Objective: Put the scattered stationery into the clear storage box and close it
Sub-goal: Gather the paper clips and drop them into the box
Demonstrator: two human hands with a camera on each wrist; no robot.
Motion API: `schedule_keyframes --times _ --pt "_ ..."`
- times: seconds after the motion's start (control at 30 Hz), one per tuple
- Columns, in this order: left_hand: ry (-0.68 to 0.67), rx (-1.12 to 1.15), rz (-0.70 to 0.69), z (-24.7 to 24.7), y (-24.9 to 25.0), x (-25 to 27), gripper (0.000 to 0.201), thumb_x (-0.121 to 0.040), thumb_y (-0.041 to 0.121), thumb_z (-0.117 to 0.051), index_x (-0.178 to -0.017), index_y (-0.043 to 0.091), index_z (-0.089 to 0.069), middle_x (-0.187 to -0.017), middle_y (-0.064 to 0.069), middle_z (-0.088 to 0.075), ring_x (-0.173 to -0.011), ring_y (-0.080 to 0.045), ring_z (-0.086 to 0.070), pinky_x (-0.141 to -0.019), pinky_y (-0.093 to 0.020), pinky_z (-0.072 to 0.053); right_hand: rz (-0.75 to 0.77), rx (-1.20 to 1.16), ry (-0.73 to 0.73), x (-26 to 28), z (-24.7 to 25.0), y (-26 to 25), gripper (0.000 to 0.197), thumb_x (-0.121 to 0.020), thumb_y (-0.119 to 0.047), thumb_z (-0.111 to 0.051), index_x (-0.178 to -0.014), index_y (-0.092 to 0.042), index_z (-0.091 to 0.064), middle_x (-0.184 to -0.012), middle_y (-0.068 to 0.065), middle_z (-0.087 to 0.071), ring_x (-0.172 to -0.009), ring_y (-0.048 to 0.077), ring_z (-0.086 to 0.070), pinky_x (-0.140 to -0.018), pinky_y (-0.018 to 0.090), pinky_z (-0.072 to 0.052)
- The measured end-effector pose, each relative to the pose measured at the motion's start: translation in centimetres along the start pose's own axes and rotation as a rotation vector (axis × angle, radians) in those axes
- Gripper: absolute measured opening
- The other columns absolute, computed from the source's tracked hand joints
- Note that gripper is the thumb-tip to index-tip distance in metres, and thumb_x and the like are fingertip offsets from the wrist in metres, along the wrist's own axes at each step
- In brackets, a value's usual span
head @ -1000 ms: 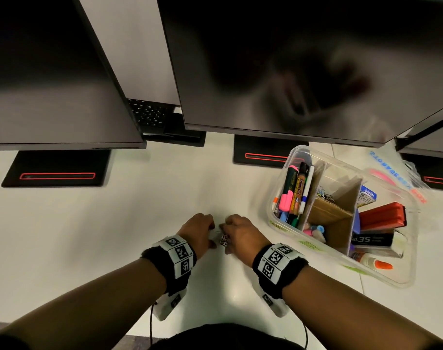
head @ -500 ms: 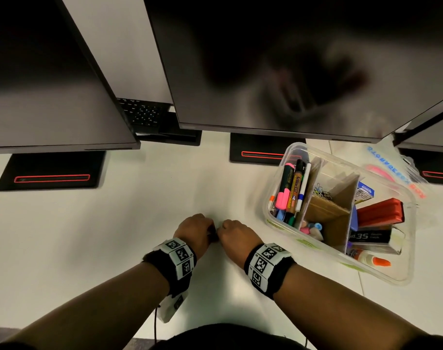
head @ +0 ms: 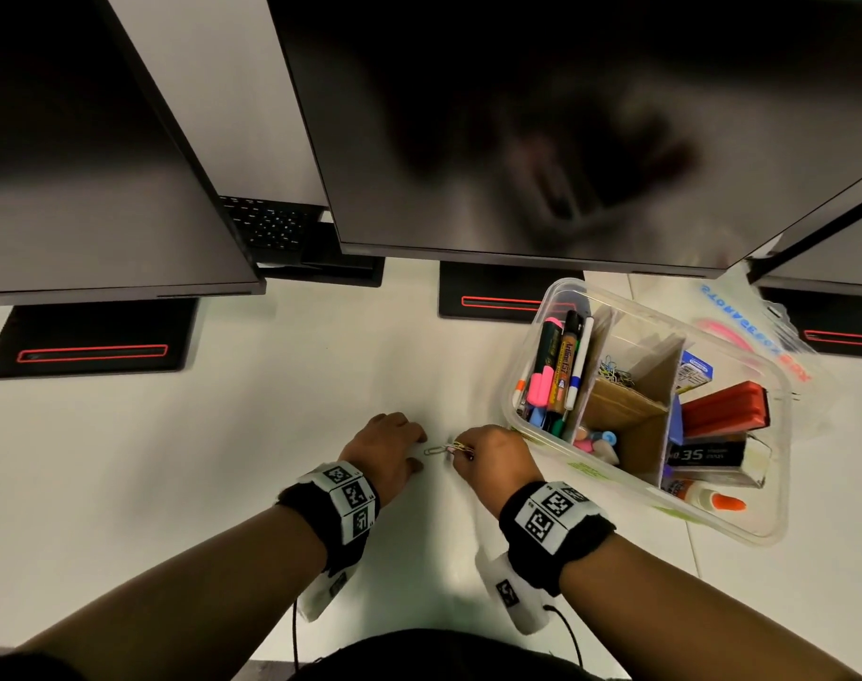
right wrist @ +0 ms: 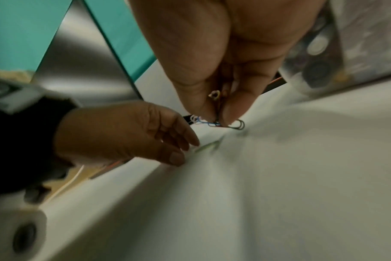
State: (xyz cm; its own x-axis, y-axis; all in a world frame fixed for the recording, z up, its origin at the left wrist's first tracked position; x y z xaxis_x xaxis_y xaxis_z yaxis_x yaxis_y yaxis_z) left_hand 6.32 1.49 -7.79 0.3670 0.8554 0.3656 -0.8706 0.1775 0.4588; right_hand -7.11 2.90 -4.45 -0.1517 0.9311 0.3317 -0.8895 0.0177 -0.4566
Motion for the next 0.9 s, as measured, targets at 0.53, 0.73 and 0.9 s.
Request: schedule_keyframes --times 0.53,0.73,0.9 --pt "-0.143 -0.301 -0.006 -1.1 3.5 -0.9 0.019 -0.096 0.026 -0.044 -0.109 0.015 -0.051 -0.115 -0.008 -0.058 -0.109 -0.026 -0.054 -0.088 -0.035 -0.045 0.083 -0.346 0.221 7.0 8.9 -1.9 0.011 -0.084 -0.016 -0.065 -0.084 -0.011 -0.075 -0.072 0.003 -0.069 -0.061 0.010 -0.054 -0.061 0.021 -0.044" --pt "0.213 0.106 -0.020 9.3 8.9 -0.6 0.009 -0.092 0.017 -0.052 -0.092 0.011 -0.059 -0.091 -0.007 -0.067 -0.088 -0.025 -0.061 -0.074 -0.026 -0.043 -0.179 -0.599 0.507 6.7 17.4 5.3 0.020 -0.082 -0.012 -0.067 -0.064 -0.021 -0.070 -0.058 -0.005 -0.064 -0.054 0.012 -0.057 -0.058 0.025 -0.052" --pt "0.334 0.243 -0.202 13.5 17.8 -1.4 0.014 -0.089 0.009 -0.053 -0.095 0.016 -0.063 -0.085 0.002 -0.062 -0.077 -0.014 -0.057 -0.077 -0.027 -0.050 -0.412 -0.690 0.443 4.4 19.2 10.5 0.022 -0.078 -0.006 -0.068 -0.059 -0.014 -0.064 -0.064 0.013 -0.066 -0.061 0.031 -0.063 -0.075 0.046 -0.058"
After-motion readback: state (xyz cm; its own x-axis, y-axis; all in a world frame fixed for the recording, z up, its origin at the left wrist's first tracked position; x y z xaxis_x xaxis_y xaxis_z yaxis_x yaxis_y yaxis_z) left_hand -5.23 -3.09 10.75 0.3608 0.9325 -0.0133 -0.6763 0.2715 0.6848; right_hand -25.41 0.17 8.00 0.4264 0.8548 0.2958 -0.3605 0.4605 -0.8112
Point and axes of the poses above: each hand's wrist, its own x-axis away from the middle knuckle, its own z-axis out of the back of the hand, y = z × x, the point moved 6 cm from there along -x, towards the middle knuckle
